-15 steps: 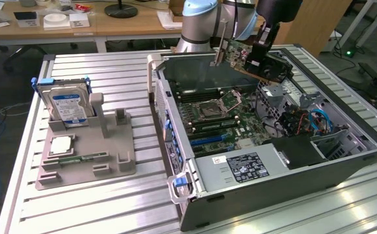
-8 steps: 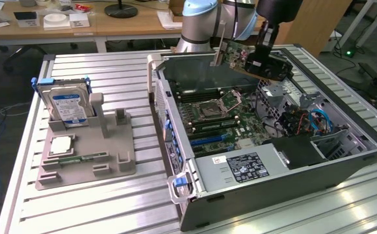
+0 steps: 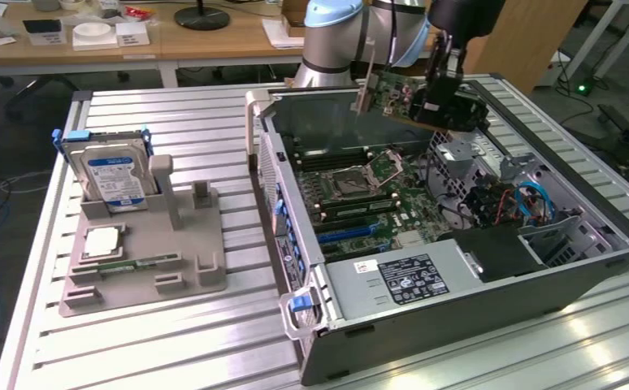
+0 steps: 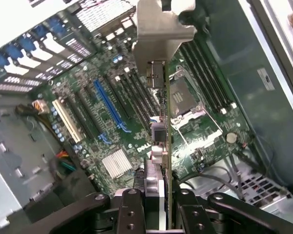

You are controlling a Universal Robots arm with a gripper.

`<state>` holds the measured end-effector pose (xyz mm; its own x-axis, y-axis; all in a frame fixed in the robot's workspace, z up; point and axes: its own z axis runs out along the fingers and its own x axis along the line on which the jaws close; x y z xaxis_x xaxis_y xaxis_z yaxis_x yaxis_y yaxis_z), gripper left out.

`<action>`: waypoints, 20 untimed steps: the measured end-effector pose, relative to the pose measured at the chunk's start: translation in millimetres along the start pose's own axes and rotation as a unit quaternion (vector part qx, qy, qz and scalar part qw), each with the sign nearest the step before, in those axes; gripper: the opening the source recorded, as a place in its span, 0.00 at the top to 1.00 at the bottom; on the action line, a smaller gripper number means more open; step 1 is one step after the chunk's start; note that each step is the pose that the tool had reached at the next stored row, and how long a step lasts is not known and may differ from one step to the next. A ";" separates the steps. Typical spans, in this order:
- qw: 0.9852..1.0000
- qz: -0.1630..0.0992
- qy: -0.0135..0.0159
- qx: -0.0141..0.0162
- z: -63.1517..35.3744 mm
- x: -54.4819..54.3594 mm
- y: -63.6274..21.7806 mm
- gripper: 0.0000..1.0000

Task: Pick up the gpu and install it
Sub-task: 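Insert the gpu into the slot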

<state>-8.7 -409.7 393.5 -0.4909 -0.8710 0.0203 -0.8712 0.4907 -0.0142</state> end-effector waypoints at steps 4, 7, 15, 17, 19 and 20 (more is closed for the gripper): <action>0.999 -0.033 0.000 0.001 0.0 0.0 0.0 0.72; 0.998 -0.059 -0.001 0.001 0.0 0.0 0.0 0.72; 0.991 -0.130 -0.002 0.003 0.0 0.0 0.0 0.72; 0.989 -0.148 -0.002 0.003 0.0 0.0 0.0 0.72; 0.986 -0.165 -0.002 0.003 0.0 0.0 0.0 0.72; 0.985 -0.172 -0.002 0.004 0.0 0.0 0.0 0.72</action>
<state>-8.7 -409.7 393.5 -0.1666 -0.9858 0.0203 -0.9860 0.1664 -0.0142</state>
